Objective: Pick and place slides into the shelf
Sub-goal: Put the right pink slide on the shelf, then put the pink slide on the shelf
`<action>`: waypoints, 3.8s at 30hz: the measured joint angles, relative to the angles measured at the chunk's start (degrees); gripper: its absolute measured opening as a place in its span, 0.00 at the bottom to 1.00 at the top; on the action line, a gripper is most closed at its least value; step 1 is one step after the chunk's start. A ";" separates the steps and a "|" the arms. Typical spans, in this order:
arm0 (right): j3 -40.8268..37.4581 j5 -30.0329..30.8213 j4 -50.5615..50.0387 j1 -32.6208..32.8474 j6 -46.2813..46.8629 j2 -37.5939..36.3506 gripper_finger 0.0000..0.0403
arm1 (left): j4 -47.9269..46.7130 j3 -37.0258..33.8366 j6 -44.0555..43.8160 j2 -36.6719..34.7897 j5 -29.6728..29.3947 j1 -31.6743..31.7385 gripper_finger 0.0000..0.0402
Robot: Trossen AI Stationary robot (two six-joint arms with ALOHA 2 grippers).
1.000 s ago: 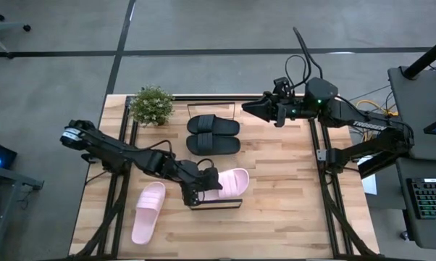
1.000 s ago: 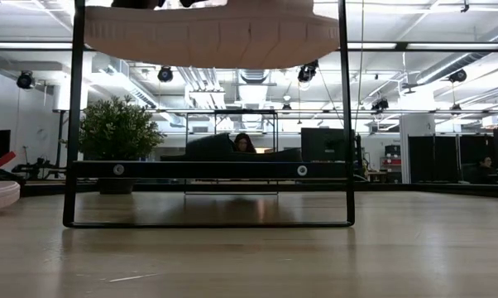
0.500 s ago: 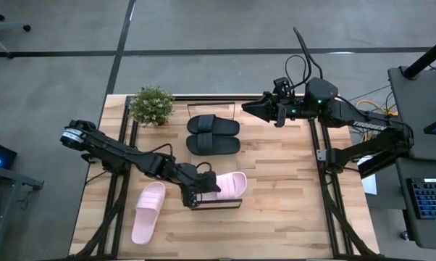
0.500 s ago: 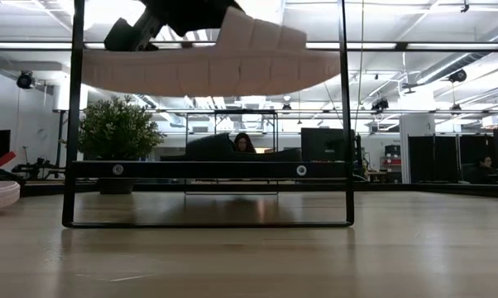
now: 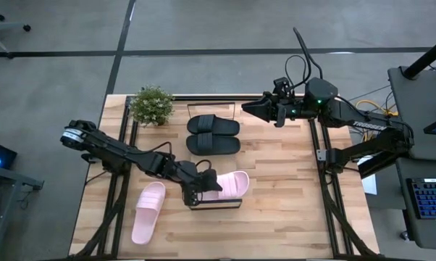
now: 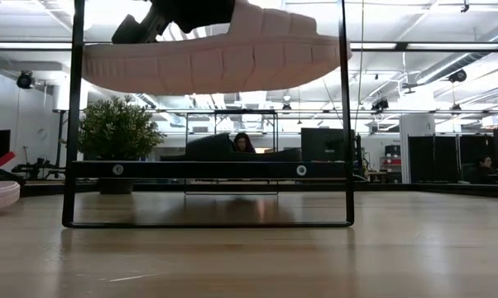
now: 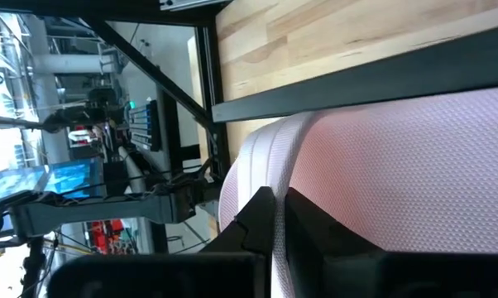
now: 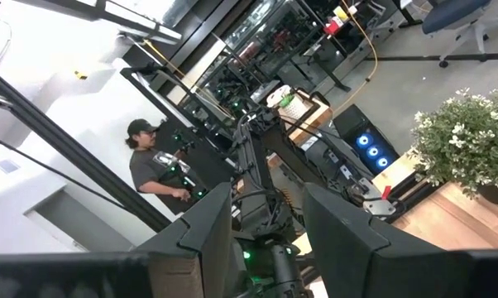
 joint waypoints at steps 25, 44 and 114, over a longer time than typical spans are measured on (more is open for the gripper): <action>0.00 0.63 0.00 0.39 -0.04 0.02 0.35 | 5.36 -3.24 -0.29 3.87 1.60 0.58 0.00; -0.02 1.09 0.00 0.39 -0.46 0.02 0.35 | 6.25 -3.56 -4.61 3.93 1.73 0.56 0.00; -0.04 1.33 -0.71 0.39 -3.74 0.04 0.35 | -15.75 -4.35 -30.15 -8.15 -15.84 0.67 0.14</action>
